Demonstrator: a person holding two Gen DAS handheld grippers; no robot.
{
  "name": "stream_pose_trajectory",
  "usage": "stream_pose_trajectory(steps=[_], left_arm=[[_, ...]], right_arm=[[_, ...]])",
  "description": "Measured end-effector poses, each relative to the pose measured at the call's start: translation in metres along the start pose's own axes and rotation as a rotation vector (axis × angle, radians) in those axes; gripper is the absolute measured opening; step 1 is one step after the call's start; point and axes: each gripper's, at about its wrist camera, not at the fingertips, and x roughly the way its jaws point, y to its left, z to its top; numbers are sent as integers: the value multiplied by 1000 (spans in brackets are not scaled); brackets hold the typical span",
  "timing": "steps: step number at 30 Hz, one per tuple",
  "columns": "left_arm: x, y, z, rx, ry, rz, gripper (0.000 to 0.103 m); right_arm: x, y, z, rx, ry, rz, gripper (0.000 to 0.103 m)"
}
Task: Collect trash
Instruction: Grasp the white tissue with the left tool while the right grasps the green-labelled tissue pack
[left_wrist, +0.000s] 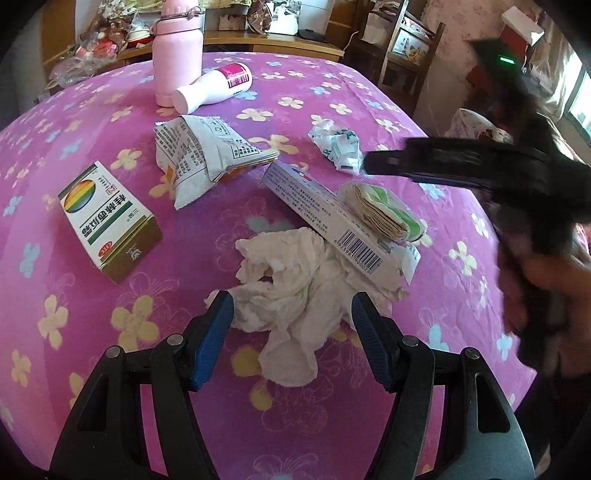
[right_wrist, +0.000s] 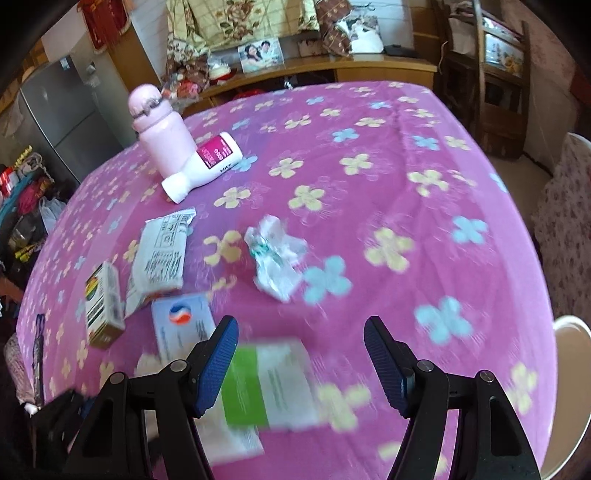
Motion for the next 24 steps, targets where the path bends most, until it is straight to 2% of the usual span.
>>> stream_pose_trajectory(steps=[5, 9, 13, 18, 24], left_arm=[[-5, 8, -1, -2, -6, 9, 66], [-6, 18, 0, -44, 3, -21, 66], [-4, 20, 3, -72, -2, -56, 66], [6, 7, 9, -41, 9, -60, 66], [18, -8, 13, 11, 11, -20, 66]], right_arm=[[17, 16, 1, -101, 74, -6, 68], [3, 9, -26, -179, 103, -7, 68], [-20, -15, -61, -235, 132, -71, 68], [-56, -57, -92, -141, 93, -99, 68], [-86, -81, -111, -3, 30, -74, 69]])
